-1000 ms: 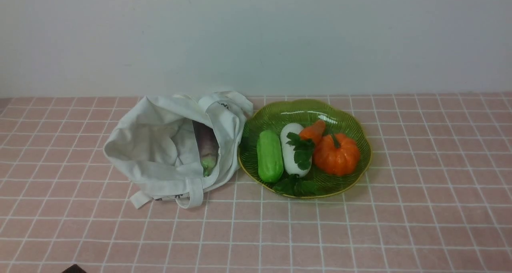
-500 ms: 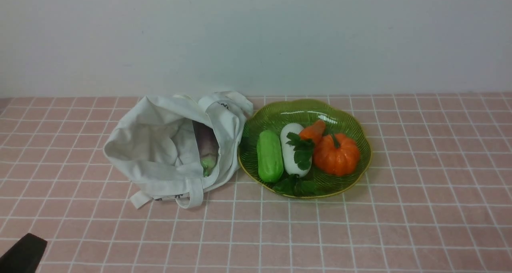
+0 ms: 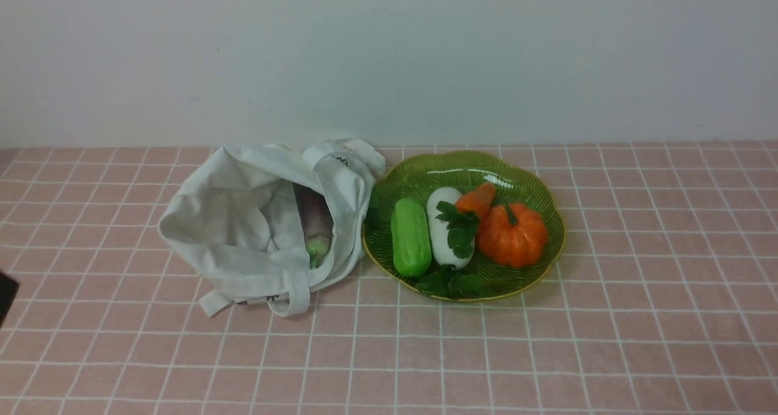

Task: Take vegetables from bag on pink coffee tablecloth place on plate.
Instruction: 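Reach into the bag and grasp a vegetable inside it with the left gripper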

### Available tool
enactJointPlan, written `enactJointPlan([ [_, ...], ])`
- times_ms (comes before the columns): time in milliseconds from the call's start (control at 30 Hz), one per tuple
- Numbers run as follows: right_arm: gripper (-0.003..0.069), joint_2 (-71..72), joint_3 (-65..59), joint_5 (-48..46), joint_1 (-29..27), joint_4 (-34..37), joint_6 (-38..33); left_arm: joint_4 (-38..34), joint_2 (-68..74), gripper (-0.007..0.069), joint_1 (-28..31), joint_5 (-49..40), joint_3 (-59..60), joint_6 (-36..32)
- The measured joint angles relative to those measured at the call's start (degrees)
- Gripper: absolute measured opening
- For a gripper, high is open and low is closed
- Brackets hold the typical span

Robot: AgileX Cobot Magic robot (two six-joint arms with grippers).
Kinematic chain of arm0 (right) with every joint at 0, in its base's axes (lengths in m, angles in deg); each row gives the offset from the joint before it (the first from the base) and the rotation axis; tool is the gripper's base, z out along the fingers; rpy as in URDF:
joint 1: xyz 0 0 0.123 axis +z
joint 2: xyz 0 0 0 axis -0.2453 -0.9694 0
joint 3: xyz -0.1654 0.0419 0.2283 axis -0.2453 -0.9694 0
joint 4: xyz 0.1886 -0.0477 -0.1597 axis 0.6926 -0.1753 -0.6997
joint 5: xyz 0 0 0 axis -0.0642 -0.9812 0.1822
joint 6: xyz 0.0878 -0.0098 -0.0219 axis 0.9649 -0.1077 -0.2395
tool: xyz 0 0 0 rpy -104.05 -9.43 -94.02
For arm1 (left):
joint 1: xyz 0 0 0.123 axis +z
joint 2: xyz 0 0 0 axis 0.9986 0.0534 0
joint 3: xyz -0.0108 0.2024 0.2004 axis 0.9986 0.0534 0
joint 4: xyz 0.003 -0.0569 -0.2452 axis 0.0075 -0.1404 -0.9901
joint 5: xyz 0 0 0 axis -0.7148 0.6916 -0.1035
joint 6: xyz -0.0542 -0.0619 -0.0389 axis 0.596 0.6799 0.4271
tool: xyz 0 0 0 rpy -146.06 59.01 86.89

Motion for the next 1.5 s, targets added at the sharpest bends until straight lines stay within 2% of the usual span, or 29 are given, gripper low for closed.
enactJointPlan([
  [167, -0.0018, 0.0, 0.0, 0.0, 0.0, 0.0, 0.0, 6.1, 19.0, -0.0005, 0.0, -14.4, -8.9, 0.7],
  [233, -0.0018, 0.0, 0.0, 0.0, 0.0, 0.0, 0.0, 13.0, 36.2, -0.0005, 0.0, -26.0, -17.8, 3.8],
  [267, -0.0018, 0.0, 0.0, 0.0, 0.0, 0.0, 0.0, 13.5, 36.2, -0.0005, 0.0, -26.9, -18.6, 3.8],
  [300, -0.0018, 0.0, 0.0, 0.0, 0.0, 0.0, 0.0, 18.5, 47.5, -0.0005, -0.4, -33.2, -25.3, 5.8],
  [333, -0.0018, 0.0, 0.0, 0.0, 0.0, 0.0, 0.0, 21.5, 52.6, -0.0005, -1.2, -35.6, -29.0, 7.2],
  [467, -0.0018, 0.0, 0.0, 0.0, 0.0, 0.0, 0.0, 36.8, 67.9, -0.0005, -9.9, -41.2, -41.7, 16.6],
  [500, -0.0018, 0.0, 0.0, 0.0, 0.0, 0.0, 0.0, 38.5, 68.5, -0.0005, -11.2, -41.7, -42.8, 17.2],
  [567, -0.0018, 0.0, 0.0, 0.0, 0.0, 0.0, 0.0, 48.4, 73.6, -0.0005, -19.2, -44.0, -49.1, 24.5],
  [600, -0.0018, 0.0, 0.0, 0.0, 0.0, 0.0, 0.0, 49.1, 73.8, -0.0005, -19.7, -44.0, -49.6, 25.7],
  [667, -0.0018, 0.0, 0.0, 0.0, 0.0, 0.0, 0.0, 56.5, 76.4, -0.0005, -24.3, -44.2, -54.1, 32.5],
  [800, -0.0018, 0.0, 0.0, 0.0, 0.0, 0.0, 0.0, 64.0, 78.5, -0.0001, -24.8, -44.0, -57.0, 40.2],
  [867, -0.0018, 0.0, 0.0, 0.0, 0.0, 0.0, 0.0, 63.3, 79.8, 0.0004, -23.4, -42.0, -57.3, 43.6],
  [1133, -0.0018, 0.0, 0.0, 0.0, 0.0, 0.0, 0.0, 52.6, 83.0, 0.0028, -22.1, -26.2, -57.3, 44.4],
  [1233, -0.0018, 0.0, 0.0, 0.0, 0.0, 0.0, 0.0, 52.0, 84.4, 0.0081, -22.1, -23.1, -57.3, 44.7],
  [1300, -0.0018, 0.0, 0.0, 0.0, 0.0, 0.0, 0.0, 52.4, 86.2, 0.0158, -22.1, -21.4, -57.3, 45.3],
  [1367, -0.0018, 0.0, 0.0, 0.0, 0.0, 0.0, 0.0, 52.9, 87.0, 0.0201, -22.0, -20.6, -57.3, 45.8],
  [1400, -0.0018, 0.0, 0.0, 0.0, 0.0, 0.0, 0.0, 54.8, 88.2, 0.0263, -22.0, -19.7, -57.3, 46.7],
  [1467, -0.0018, 0.0, 0.0, 0.0, 0.0, 0.0, 0.0, 55.9, 88.7, 0.0287, -21.8, -19.3, -57.3, 47.3],
  [1500, -0.0018, 0.0, 0.0, 0.0, 0.0, 0.0, 0.0, 58.4, 89.6, 0.0335, -21.6, -18.3, -57.3, 49.4],
])
